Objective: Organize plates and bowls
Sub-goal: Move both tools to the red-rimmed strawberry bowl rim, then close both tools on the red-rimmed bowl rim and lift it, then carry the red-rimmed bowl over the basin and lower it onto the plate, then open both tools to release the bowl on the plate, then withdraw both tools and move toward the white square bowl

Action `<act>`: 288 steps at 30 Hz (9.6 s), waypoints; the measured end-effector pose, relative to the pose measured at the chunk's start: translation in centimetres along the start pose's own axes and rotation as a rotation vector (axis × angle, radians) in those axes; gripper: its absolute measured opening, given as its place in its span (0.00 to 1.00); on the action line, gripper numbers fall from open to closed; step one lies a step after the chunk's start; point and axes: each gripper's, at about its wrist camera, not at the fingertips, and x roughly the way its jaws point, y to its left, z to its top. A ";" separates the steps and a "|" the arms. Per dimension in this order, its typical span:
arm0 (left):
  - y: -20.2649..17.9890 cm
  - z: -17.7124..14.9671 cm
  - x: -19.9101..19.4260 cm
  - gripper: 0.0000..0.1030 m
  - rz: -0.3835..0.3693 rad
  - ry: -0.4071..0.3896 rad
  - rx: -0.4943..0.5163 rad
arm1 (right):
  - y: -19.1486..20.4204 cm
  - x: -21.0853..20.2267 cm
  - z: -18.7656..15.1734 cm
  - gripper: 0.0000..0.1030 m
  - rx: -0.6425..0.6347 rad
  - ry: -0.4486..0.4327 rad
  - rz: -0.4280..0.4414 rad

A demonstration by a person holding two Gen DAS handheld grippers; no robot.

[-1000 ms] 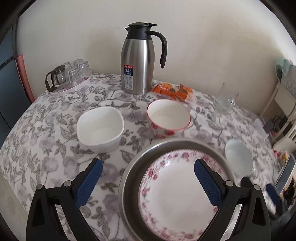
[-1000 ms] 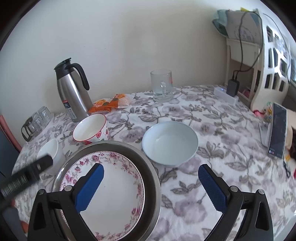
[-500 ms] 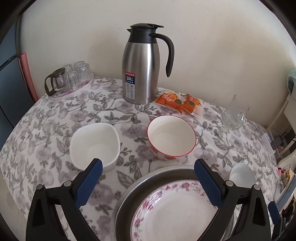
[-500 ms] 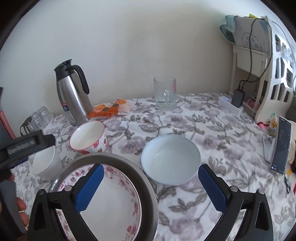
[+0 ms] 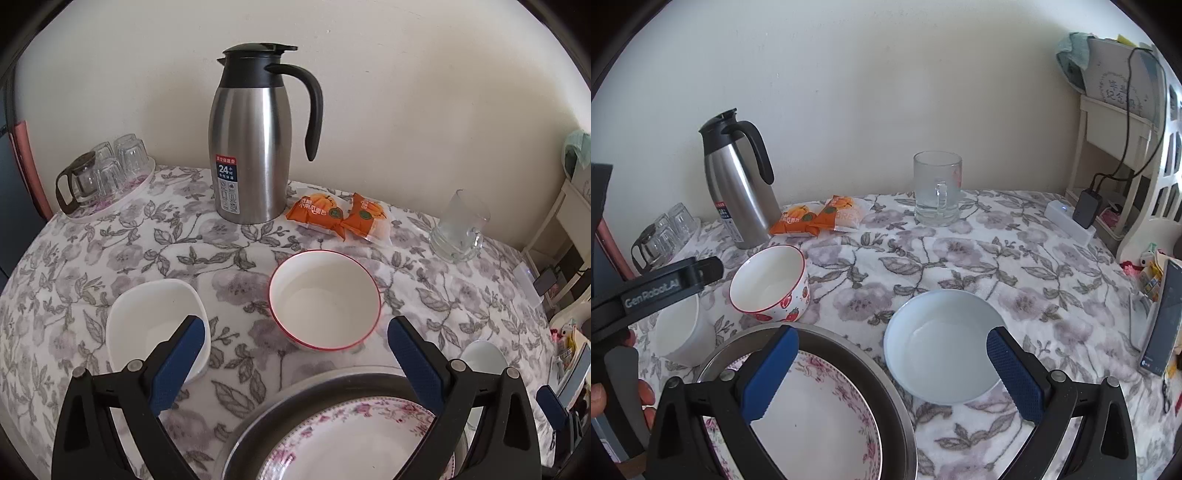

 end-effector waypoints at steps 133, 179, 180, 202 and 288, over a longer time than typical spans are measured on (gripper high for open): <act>0.6 -2.3 -5.5 0.14 -0.229 0.083 0.019 | 3.9 -2.9 0.3 0.16 0.040 0.123 0.231; -0.3 -8.3 -2.4 0.14 -0.176 0.261 0.061 | 2.0 -0.8 -6.3 0.17 0.120 0.212 0.191; -0.3 -8.3 -2.3 0.14 -0.173 0.265 0.056 | 2.1 -0.8 -6.3 0.17 0.119 0.211 0.190; 0.1 -8.4 -1.6 0.14 -0.172 0.277 0.017 | 2.3 -0.6 -6.2 0.19 0.120 0.206 0.215; 15.0 -5.8 -7.0 0.91 0.206 0.058 -0.394 | 6.3 -5.6 -3.7 1.00 0.006 -0.030 0.176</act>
